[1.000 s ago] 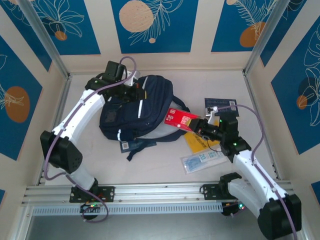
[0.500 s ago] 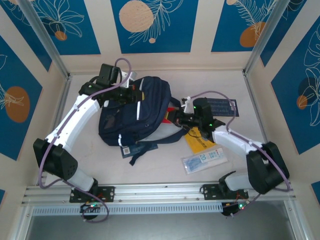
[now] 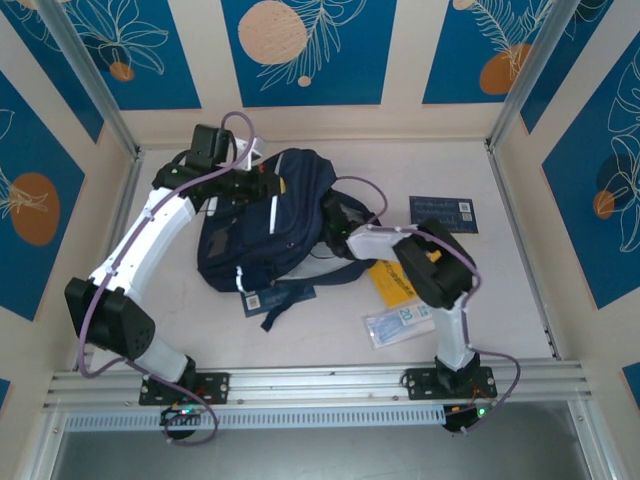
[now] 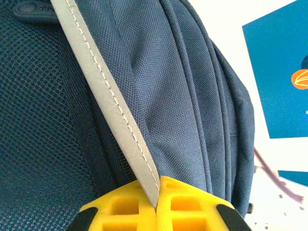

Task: Pack the student bag
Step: Place the loose stationery in the student bag, then close the student bag at the center of the table.

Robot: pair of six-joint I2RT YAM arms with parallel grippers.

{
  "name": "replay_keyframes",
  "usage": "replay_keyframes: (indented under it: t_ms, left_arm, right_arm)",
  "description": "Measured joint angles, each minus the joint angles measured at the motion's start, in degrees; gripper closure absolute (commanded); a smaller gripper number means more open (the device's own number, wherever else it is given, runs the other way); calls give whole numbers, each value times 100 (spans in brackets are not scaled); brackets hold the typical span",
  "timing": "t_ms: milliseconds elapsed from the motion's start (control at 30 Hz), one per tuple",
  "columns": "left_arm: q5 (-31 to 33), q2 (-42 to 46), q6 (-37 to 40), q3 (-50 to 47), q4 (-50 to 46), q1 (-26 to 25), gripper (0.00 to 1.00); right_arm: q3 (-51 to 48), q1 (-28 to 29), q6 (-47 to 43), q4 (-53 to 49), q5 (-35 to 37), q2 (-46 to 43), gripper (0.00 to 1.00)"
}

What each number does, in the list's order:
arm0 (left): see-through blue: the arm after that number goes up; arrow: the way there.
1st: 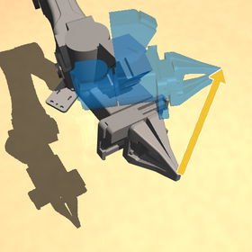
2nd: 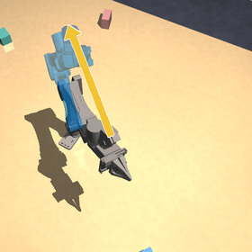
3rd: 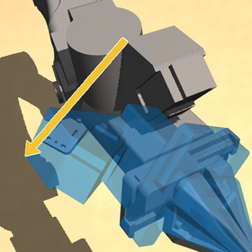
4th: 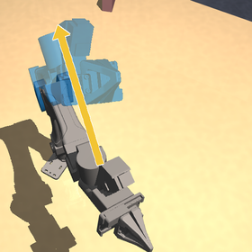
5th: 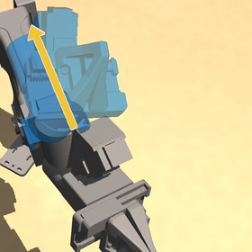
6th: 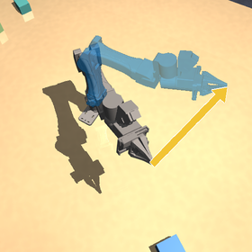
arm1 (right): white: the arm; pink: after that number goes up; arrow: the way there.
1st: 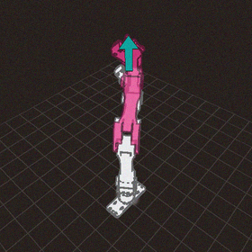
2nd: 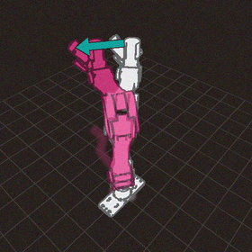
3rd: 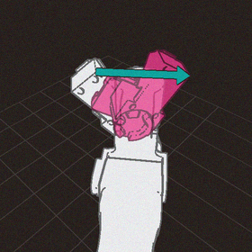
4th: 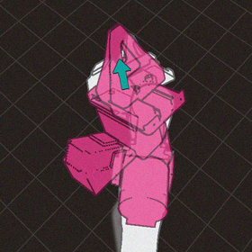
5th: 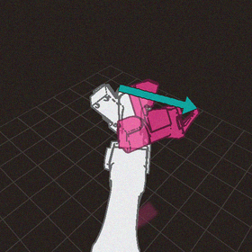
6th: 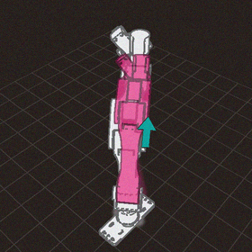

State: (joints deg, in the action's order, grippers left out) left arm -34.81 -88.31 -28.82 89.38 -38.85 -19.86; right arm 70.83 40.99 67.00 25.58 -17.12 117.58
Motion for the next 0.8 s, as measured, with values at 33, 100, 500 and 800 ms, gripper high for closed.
replay_keyframes:
  t_ms: [33,100,500,800]
  left_arm:
    - [-28,-2,-33,0,31,20,100]
    - [-85,-4,-85,0,66,35,100]
    - [-249,-7,-238,-98,308,160,100]
    - [-247,0,-229,-350,420,160,100]
  right_arm:
    - [192,66,22,-31,22,201,69]
    - [492,179,48,-107,37,481,59]
    - [-240,133,-549,-686,190,-516,21]
    - [-2186,35,-1270,-1093,789,-2581,21]
